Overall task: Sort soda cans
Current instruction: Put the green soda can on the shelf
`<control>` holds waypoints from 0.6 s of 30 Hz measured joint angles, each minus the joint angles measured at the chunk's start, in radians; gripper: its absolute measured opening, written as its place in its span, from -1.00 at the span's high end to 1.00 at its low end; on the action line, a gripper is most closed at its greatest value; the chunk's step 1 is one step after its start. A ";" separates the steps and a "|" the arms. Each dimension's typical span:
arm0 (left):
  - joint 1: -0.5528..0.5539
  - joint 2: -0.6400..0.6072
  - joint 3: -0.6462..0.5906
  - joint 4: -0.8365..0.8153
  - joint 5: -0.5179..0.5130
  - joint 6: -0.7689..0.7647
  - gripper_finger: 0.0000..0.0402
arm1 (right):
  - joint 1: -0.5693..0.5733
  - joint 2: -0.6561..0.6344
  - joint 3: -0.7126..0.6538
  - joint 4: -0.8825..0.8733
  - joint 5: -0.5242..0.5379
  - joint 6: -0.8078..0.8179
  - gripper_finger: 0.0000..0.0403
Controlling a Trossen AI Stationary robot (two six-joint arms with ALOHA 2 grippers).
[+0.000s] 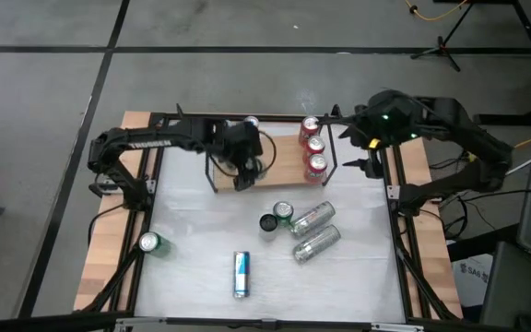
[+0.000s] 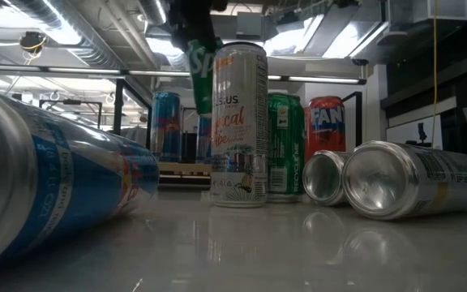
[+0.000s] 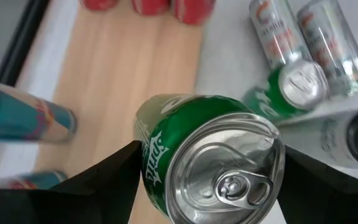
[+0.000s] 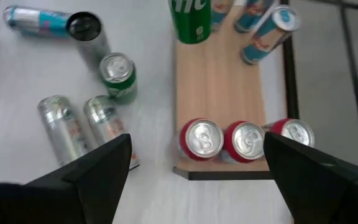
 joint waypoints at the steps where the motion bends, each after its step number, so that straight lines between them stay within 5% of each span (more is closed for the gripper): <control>1: 0.020 0.003 0.000 0.014 0.014 0.014 -0.45 | -0.010 -0.039 -0.060 0.047 0.000 0.006 -0.77; 9: 0.132 0.037 0.000 0.139 0.109 0.105 -0.45 | -0.096 -0.272 -0.435 0.340 0.000 0.050 -0.77; 18: 0.194 0.153 0.001 0.186 0.237 0.114 -0.45 | -0.188 -0.329 -0.638 0.494 -0.063 0.053 -0.77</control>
